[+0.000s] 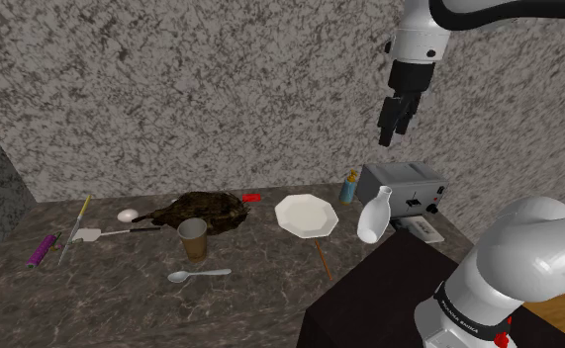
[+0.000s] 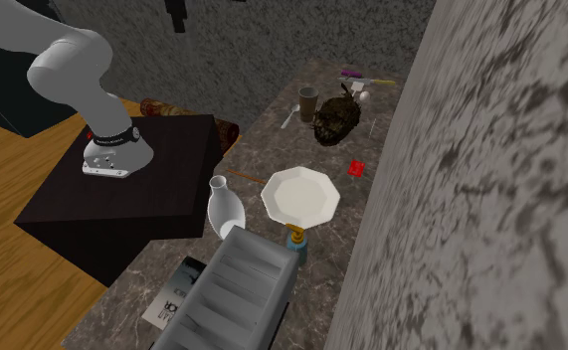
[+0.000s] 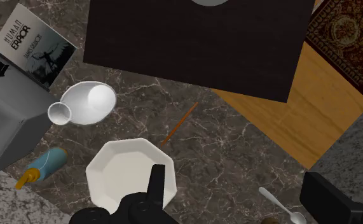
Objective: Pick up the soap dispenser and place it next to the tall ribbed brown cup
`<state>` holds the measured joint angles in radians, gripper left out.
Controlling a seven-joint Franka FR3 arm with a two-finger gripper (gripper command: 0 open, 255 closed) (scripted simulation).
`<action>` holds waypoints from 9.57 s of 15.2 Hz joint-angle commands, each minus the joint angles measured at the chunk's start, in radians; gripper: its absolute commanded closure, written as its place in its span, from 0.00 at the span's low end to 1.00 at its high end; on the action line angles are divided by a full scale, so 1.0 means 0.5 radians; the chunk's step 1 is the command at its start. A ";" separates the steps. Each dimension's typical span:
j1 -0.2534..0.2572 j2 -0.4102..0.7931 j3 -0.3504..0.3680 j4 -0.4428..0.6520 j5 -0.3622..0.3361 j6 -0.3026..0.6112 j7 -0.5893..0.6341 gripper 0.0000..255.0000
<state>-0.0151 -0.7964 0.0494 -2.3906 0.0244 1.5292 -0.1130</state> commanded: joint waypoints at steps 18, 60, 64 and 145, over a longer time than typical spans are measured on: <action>-0.119 0.827 -0.446 -0.162 -0.400 0.939 -0.728 0.00; -0.502 3.190 -0.548 1.358 -0.268 1.809 -1.751 0.00; -0.502 3.190 -0.548 1.358 -0.268 1.809 -1.751 1.00; 0.290 1.979 -0.225 0.944 -0.398 0.825 -0.776 1.00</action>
<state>0.1161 0.1892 -0.0732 -1.9233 -0.1772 1.9464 -0.5247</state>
